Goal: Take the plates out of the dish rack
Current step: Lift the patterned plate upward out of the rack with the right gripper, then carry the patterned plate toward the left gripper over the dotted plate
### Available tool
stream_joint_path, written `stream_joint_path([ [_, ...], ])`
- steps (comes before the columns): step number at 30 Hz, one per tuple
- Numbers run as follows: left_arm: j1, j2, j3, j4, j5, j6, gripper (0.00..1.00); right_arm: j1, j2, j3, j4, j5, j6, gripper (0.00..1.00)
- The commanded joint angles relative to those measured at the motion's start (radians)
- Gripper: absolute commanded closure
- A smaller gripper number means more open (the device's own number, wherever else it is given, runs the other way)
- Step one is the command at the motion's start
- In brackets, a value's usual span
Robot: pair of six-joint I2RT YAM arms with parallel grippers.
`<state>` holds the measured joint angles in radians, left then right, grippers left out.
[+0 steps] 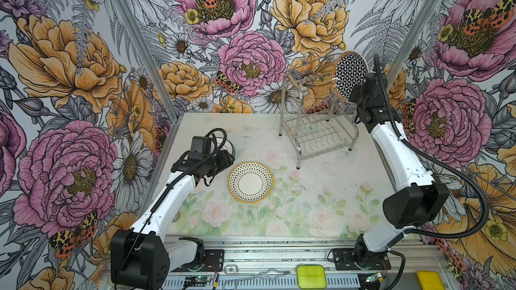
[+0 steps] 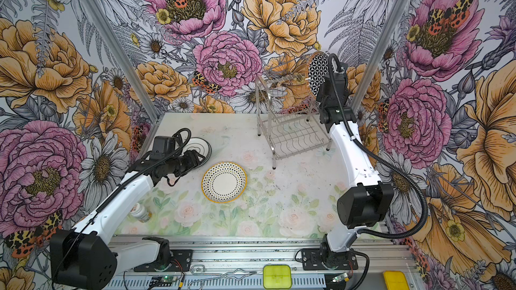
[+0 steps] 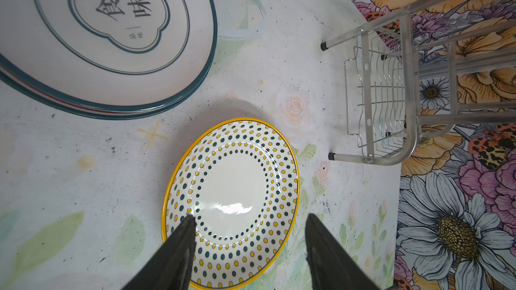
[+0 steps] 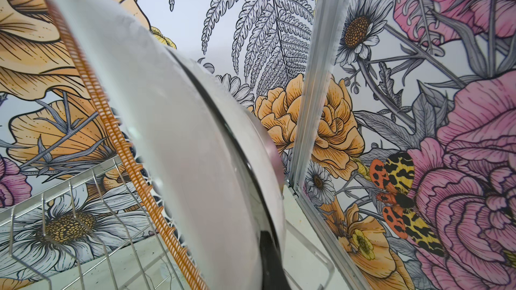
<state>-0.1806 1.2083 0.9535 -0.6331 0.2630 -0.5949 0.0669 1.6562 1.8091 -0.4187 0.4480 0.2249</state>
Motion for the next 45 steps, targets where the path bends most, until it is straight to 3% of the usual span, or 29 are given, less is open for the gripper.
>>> stream_joint_path([
  [1, -0.011, 0.007, 0.021, 0.027, 0.003, 0.008, 0.37, -0.009, -0.114, 0.062, 0.204, 0.024, 0.072, 1.00],
  [18, -0.026, 0.027, 0.027, 0.026, -0.011, 0.004, 0.37, -0.025, -0.130, 0.013, 0.204, -0.051, 0.150, 1.00],
  [45, -0.080, 0.047, 0.060, 0.026, -0.038, -0.012, 0.38, -0.026, -0.375, -0.215, 0.198, -0.453, 0.400, 1.00],
])
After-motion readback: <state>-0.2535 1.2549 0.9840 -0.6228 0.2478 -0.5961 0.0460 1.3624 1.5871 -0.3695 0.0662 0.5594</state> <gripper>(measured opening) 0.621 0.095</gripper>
